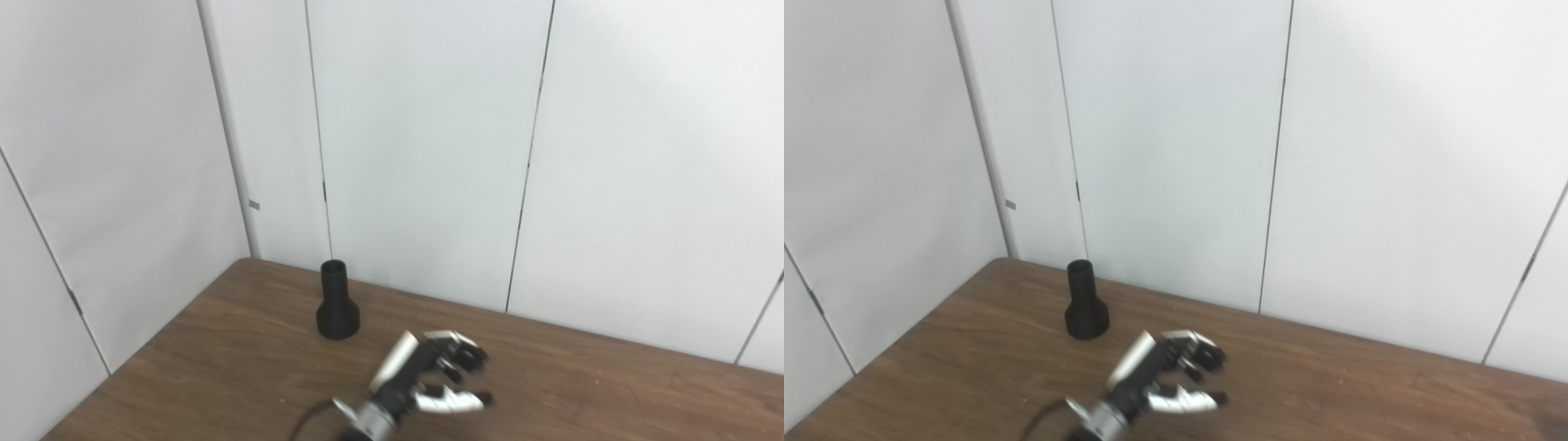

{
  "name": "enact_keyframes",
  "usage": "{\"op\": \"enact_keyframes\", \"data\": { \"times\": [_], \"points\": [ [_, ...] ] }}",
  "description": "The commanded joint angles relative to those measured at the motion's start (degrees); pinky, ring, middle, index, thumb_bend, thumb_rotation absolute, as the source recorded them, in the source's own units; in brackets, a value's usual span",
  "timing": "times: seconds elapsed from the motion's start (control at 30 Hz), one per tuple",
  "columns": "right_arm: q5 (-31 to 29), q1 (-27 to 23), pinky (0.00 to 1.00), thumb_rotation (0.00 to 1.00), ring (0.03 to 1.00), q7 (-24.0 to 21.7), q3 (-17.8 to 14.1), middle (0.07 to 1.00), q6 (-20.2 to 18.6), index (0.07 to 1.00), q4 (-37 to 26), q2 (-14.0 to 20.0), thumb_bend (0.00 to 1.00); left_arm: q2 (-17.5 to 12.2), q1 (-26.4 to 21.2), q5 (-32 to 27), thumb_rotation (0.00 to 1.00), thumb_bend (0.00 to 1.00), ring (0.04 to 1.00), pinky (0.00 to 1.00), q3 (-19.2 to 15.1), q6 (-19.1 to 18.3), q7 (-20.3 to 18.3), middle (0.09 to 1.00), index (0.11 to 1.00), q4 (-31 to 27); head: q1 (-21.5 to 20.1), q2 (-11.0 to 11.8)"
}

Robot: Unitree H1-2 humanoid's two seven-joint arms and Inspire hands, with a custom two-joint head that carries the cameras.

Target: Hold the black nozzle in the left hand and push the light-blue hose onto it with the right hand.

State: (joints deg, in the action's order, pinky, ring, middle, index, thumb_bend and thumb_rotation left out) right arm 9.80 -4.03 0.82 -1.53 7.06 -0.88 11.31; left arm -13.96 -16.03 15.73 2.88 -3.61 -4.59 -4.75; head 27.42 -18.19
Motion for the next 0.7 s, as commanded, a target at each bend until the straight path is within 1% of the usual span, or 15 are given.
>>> {"op": "enact_keyframes", "data": {
  "times": [0.0,0.1,0.23,0.3,0.33,0.4,0.43,0.47,0.53,0.57,0.63,0.67],
  "points": [
    [-0.17,-1.79,0.41,0.12,0.560,0.37,-0.55,0.694,1.95,0.494,-0.46,0.55,0.51,-3.10,-3.78,1.73,0.05,0.72,0.678,0.53,-0.98,-1.53,-0.98,0.739,0.740,-3.44,0.28,0.02],
    [-0.36,-1.96,0.41,0.12,0.561,0.40,-0.77,0.694,1.94,0.494,-0.45,0.65,0.51,-6.88,-5.11,3.44,0.07,0.74,0.721,0.56,-1.99,-4.53,-2.13,0.788,0.785,-6.05,0.54,-0.09],
    [-0.60,-2.15,0.41,0.12,0.562,0.32,-0.92,0.694,2.01,0.494,-0.19,0.67,0.51,-9.53,-6.05,5.67,0.09,0.75,0.760,0.60,-3.01,-6.55,-2.26,0.812,0.803,-7.92,0.76,-0.24],
    [-0.71,-2.19,0.41,0.12,0.562,0.26,-0.93,0.695,1.94,0.494,-0.20,0.66,0.51,-10.61,-6.62,6.80,0.10,0.75,0.786,0.65,-3.81,-7.33,-1.86,0.819,0.809,-8.45,0.99,-0.33],
    [-0.71,-2.22,0.41,0.12,0.562,0.22,-0.92,0.695,1.90,0.494,-0.22,0.68,0.51,-11.18,-6.99,7.21,0.11,0.75,0.793,0.66,-4.50,-7.35,-1.37,0.821,0.810,-8.27,1.12,-0.42],
    [-0.72,-2.25,0.41,0.12,0.563,0.13,-0.89,0.696,1.88,0.493,-0.18,0.77,0.50,-12.60,-8.09,8.61,0.14,0.76,0.808,0.69,-6.35,-6.05,0.94,0.825,0.812,-6.02,1.21,-0.52],
    [-0.73,-2.29,0.41,0.12,0.564,0.10,-0.88,0.697,1.86,0.493,-0.17,0.80,0.50,-13.04,-8.54,9.32,0.17,0.76,0.825,0.72,-7.01,-5.47,1.85,0.829,0.816,-5.03,1.23,-0.54],
    [-0.76,-2.34,0.41,0.12,0.564,0.06,-0.89,0.697,1.87,0.493,-0.08,0.83,0.50,-13.54,-8.94,10.37,0.18,0.76,0.831,0.73,-7.41,-4.84,2.87,0.830,0.817,-3.97,1.29,-0.55],
    [-0.92,-2.42,0.41,0.12,0.565,-0.05,-0.93,0.698,1.85,0.493,-0.02,0.90,0.50,-15.26,-9.66,13.95,0.20,0.77,0.845,0.77,-7.25,-2.88,5.26,0.839,0.822,-1.64,1.41,-0.60],
    [-1.05,-2.42,0.41,0.12,0.565,-0.13,-0.96,0.698,1.79,0.493,-0.04,0.93,0.50,-16.62,-9.99,16.57,0.20,0.77,0.847,0.78,-6.75,-1.80,6.79,0.841,0.822,-0.22,1.49,-0.57],
    [-1.28,-2.42,0.41,0.12,0.566,-0.25,-1.02,0.698,1.77,0.493,-0.03,0.99,0.50,-18.74,-10.48,21.45,0.22,0.78,0.871,0.76,-5.79,-1.33,8.90,0.870,0.825,1.56,1.65,-0.61],
    [-1.34,-2.40,0.41,0.12,0.566,-0.28,-1.03,0.698,1.80,0.493,-0.07,1.00,0.50,-19.45,-10.74,23.97,0.22,0.78,0.877,0.76,-5.30,-2.36,9.32,0.877,0.825,1.49,1.65,-0.61]
  ]
}}
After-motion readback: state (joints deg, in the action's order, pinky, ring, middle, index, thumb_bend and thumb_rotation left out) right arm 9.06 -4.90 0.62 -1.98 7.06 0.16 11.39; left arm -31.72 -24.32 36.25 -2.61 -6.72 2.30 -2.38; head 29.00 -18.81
